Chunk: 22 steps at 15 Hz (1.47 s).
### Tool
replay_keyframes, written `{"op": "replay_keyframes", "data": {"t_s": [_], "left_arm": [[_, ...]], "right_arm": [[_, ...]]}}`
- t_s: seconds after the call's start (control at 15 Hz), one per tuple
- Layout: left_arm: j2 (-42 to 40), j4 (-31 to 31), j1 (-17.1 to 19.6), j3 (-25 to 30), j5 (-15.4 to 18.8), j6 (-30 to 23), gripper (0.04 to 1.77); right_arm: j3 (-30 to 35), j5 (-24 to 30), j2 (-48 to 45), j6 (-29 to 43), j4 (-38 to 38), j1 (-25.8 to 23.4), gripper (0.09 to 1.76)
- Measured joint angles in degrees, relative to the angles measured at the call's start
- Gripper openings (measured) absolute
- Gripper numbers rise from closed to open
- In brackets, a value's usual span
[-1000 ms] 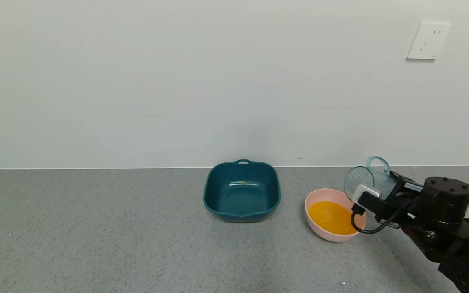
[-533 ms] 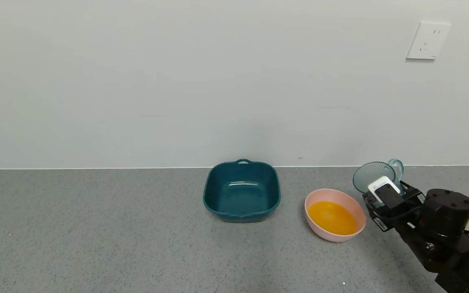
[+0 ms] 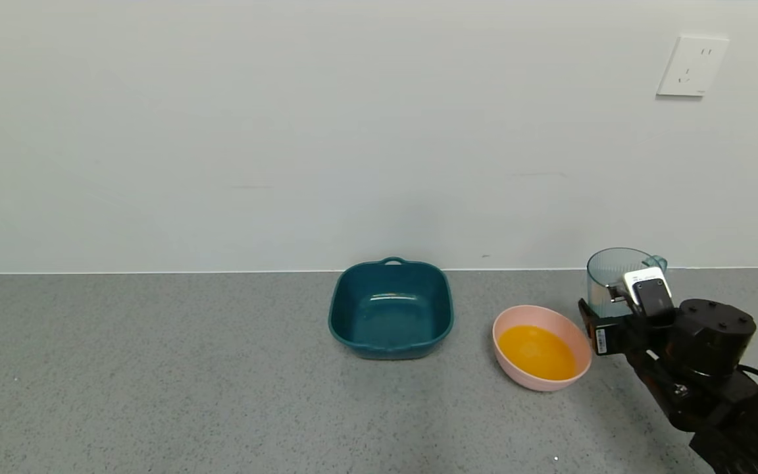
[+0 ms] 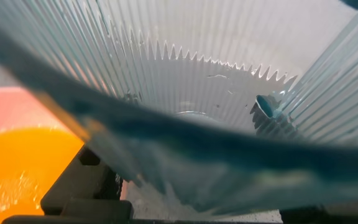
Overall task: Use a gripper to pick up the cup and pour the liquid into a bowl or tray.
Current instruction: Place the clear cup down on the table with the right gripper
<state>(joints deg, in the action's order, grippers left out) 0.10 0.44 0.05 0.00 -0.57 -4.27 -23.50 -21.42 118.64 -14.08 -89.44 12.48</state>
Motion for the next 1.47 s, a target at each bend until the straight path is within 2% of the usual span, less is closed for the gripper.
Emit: {"op": "replay_keyframes", "data": {"t_s": [0.27, 0.6, 0.8, 1.07, 1.47], "left_arm": [[0.0, 0.0, 0.0, 0.0, 0.0, 0.0, 1.72], [0.0, 0.0, 0.0, 0.0, 0.0, 0.0, 1.72], [0.0, 0.0, 0.0, 0.0, 0.0, 0.0, 1.72], [0.0, 0.0, 0.0, 0.0, 0.0, 0.0, 1.72], [0.0, 0.0, 0.0, 0.0, 0.0, 0.0, 1.72]], "right_arm": [[-3.2, 0.3, 0.4, 6.5, 0.8, -3.8, 1.33], [-10.9, 2.6, 5.1, 10.1, 4.6, -10.8, 1.33], [-16.0, 4.6, 8.8, 11.4, 7.8, -13.2, 1.33], [-23.0, 5.0, 13.4, 14.3, 12.1, -14.3, 1.33], [-29.0, 5.0, 18.8, 15.4, 14.2, -14.3, 1.33]]}}
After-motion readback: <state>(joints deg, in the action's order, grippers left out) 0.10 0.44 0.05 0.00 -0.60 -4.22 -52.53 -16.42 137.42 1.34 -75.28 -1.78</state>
